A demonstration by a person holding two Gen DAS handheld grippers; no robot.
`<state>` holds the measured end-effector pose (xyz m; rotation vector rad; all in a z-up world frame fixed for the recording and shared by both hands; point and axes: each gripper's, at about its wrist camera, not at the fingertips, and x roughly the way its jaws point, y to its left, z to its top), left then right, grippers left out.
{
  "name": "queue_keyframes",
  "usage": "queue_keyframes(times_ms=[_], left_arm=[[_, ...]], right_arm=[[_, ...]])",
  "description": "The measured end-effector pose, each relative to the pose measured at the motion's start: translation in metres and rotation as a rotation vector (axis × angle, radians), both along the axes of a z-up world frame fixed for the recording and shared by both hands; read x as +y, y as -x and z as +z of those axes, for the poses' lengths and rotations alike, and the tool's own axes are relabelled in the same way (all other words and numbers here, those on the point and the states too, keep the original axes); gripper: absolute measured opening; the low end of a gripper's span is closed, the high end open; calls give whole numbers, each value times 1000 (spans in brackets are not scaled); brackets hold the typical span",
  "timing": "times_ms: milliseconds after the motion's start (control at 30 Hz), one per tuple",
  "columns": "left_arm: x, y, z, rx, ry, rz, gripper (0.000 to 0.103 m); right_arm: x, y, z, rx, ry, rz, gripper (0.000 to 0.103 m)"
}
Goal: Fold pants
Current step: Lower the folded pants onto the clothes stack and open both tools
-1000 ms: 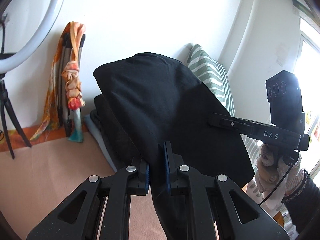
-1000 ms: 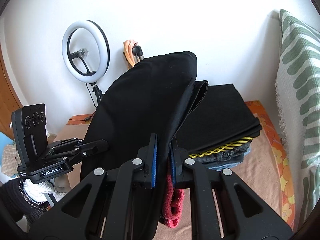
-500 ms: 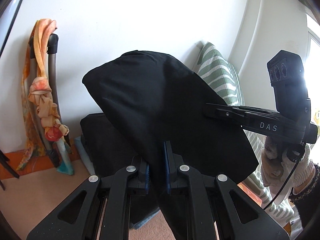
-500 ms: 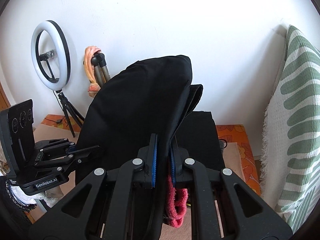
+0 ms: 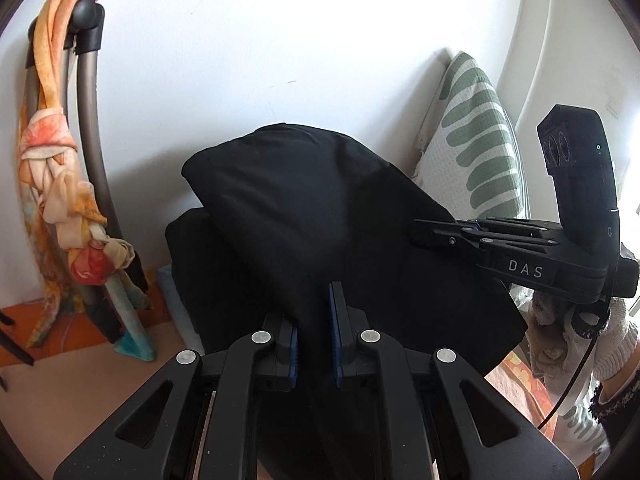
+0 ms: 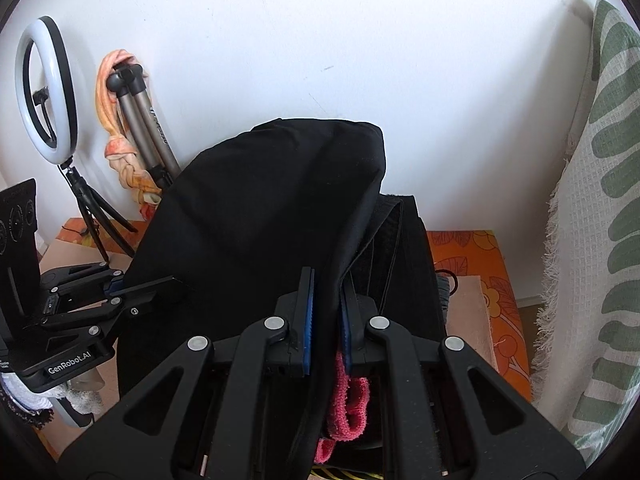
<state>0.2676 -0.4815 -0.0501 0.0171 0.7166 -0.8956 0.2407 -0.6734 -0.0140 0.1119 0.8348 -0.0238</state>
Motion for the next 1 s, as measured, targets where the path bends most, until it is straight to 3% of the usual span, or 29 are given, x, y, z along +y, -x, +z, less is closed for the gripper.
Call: queue_keyframes(times_ms=[167,233,300,367,567,800,1000], left_arm=[[-2,2,-2,-19,-58,-3,19],[0,4,1,-38,-76,11,26],[3,4,2,-46,-89,26,43],[7,5,5,-60,-89,43,54],[17,11,16,-85,-103,67,65],[26,23,23,-83,-103,67,65],[37,46,34,-113,-104,71,66]], right_arm=[[-7,-2,-14,23,2,-29,15],[-10,-1,-17,30,7,-45,17],[-11,0,-19,38,24,-68,18],[-11,0,-20,52,40,-79,22],[-15,8,-24,92,106,-124,33],[-18,28,-9,68,109,-174,35],[-2,49,12,20,82,-169,44]])
